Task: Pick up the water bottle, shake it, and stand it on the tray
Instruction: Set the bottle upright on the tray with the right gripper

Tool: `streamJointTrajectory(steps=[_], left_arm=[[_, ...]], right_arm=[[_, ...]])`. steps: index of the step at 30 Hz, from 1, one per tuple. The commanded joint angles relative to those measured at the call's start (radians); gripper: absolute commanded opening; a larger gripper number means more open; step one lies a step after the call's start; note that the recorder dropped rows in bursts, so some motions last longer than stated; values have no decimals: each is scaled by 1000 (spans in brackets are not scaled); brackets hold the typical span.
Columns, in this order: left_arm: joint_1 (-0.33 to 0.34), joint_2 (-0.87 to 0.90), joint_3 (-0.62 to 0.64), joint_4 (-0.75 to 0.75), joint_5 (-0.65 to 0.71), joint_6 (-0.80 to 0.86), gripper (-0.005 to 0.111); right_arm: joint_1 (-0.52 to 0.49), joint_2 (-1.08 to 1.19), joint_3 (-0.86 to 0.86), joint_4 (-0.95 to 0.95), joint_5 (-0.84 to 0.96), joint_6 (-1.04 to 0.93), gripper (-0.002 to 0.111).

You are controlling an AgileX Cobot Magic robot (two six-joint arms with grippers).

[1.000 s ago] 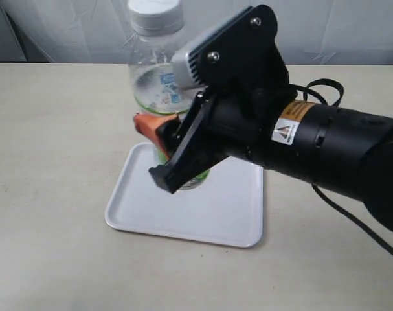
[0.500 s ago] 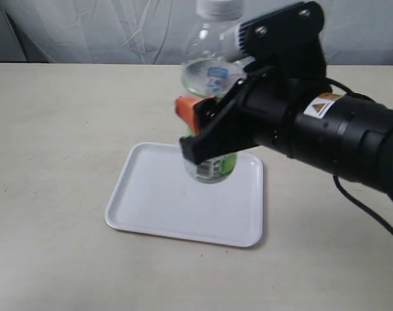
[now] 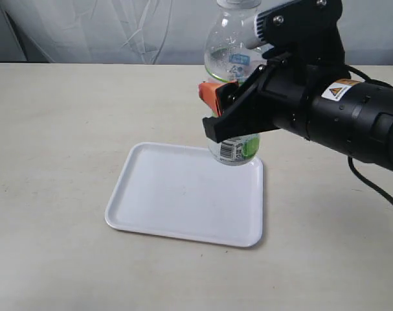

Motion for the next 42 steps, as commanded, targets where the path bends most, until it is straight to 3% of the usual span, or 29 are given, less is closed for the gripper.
streamJointTrajectory(steps=[1, 6, 11, 22, 35, 36, 38, 42], left_arm=[[0, -5, 4, -3, 2, -4, 0], [0, -5, 4, -3, 2, -4, 0], [0, -5, 4, -3, 2, -4, 0], [0, -5, 4, -3, 2, -4, 0], [0, -5, 4, -3, 2, -4, 0], [0, -5, 4, -3, 2, -4, 0], [0, -5, 4, -3, 2, -4, 0], [0, -5, 4, -3, 2, -4, 0]], right_arm=[[16, -11, -7, -22, -48, 6, -1], [88, 6, -7, -171, -151, 74, -1], [149, 121, -7, -229, -372, 182, -1], [151, 499, -7, -234, -630, 395, -1], [151, 589, -7, -208, -616, 429, -1], [151, 589, -7, -208, -607, 429, 2], [151, 589, -7, -208, -588, 429, 20], [151, 589, -7, -145, -607, 429, 91]])
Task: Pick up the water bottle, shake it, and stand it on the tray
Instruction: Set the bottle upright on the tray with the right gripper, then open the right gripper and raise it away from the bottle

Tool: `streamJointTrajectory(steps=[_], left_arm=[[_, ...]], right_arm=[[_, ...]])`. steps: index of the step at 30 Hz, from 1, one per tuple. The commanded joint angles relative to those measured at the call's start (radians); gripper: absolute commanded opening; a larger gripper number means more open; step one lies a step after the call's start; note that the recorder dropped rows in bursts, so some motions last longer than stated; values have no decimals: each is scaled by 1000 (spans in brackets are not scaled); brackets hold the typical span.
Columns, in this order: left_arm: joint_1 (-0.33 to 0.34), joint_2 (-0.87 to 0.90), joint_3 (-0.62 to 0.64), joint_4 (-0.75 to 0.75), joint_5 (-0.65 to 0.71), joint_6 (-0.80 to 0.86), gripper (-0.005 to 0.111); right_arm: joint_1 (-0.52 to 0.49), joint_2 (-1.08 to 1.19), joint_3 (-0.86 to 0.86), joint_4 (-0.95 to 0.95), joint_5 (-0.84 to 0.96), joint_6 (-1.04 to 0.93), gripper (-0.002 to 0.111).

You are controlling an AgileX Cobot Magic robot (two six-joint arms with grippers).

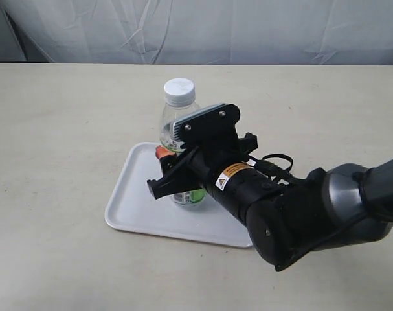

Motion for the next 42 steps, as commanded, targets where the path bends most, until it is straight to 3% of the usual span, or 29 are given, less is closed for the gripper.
streamJointTrajectory(steps=[1, 42], left_arm=[[0, -5, 4, -3, 2, -4, 0], [0, -5, 4, -3, 2, -4, 0]], right_arm=[[-1, -9, -7, 67, -58, 0, 105], [-1, -370, -7, -7, -137, -119, 104]])
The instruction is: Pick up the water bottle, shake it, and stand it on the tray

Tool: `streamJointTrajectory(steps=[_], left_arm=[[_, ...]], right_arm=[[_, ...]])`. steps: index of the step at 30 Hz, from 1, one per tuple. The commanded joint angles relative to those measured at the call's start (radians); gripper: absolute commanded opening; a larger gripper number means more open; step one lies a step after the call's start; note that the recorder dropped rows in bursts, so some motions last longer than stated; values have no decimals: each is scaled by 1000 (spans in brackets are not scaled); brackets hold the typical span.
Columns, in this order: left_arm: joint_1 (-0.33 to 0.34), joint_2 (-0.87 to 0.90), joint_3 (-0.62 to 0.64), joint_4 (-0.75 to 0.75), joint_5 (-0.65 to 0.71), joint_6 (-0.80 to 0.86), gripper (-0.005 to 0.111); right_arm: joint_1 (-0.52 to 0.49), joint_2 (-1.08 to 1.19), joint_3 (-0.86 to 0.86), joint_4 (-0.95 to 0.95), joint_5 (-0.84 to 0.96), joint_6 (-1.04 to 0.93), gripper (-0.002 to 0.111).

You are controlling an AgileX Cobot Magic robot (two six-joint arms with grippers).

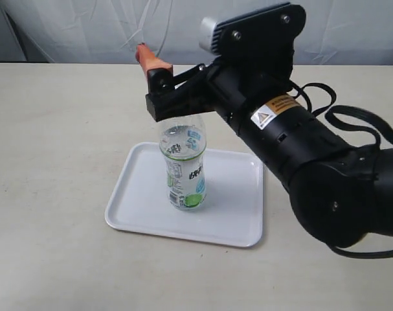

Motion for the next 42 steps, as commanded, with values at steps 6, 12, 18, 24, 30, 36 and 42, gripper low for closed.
streamJointTrajectory(steps=[6, 12, 18, 24, 30, 36, 42], left_arm=[[0, -5, 4, -3, 2, -4, 0], [0, -5, 4, -3, 2, -4, 0], [0, -5, 4, -3, 2, -4, 0], [0, -5, 4, -3, 2, -4, 0], [0, -5, 4, -3, 2, -4, 0], [0, -5, 4, -3, 2, -4, 0], [0, -5, 4, -3, 2, -4, 0]], right_arm=[[-1, -118, -4, 56, 89, -65, 63], [-1, -233, -4, 102, 319, -151, 3], [-1, -338, -4, 100, 394, -167, 3], [-1, -359, -4, 100, 394, -163, 3], [-26, -461, -4, 122, 479, -319, 3], [-472, -786, -2, 210, 965, -323, 3], [-766, -1082, 49, 175, 1096, -320, 3]])
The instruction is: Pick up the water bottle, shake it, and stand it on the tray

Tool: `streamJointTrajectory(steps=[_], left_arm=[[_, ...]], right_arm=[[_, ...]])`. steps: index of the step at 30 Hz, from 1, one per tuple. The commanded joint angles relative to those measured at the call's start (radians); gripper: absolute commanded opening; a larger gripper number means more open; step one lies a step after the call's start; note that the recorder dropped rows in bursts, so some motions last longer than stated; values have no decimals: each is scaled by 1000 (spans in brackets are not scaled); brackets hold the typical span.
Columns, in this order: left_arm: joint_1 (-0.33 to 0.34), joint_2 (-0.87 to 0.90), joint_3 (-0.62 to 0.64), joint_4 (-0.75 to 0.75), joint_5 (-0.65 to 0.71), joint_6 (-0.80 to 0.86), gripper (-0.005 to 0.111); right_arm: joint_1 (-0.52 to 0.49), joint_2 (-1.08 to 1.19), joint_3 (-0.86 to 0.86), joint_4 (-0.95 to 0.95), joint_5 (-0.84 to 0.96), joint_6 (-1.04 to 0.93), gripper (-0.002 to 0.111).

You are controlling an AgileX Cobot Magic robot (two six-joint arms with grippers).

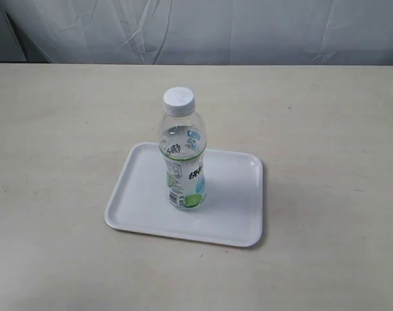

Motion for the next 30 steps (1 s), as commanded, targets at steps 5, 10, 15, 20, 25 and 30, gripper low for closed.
streamJointTrajectory(steps=[5, 10, 15, 20, 25, 30], left_arm=[[0, -5, 4, -3, 2, -4, 0], [0, -5, 4, -3, 2, -4, 0], [0, -5, 4, -3, 2, -4, 0], [0, -5, 4, -3, 2, -4, 0], [0, -5, 4, -3, 2, -4, 0], [0, -5, 4, -3, 2, -2, 0]], right_arm=[[-215, -284, 82, -28, 149, 4, 3], [-226, -331, 183, -255, 183, 301, 3], [-275, -436, 305, -633, 193, 703, 3], [-320, -533, 409, -630, 193, 700, 3], [-367, -586, 515, -630, 201, 701, 3], [-386, -586, 601, -656, 238, 701, 3]])
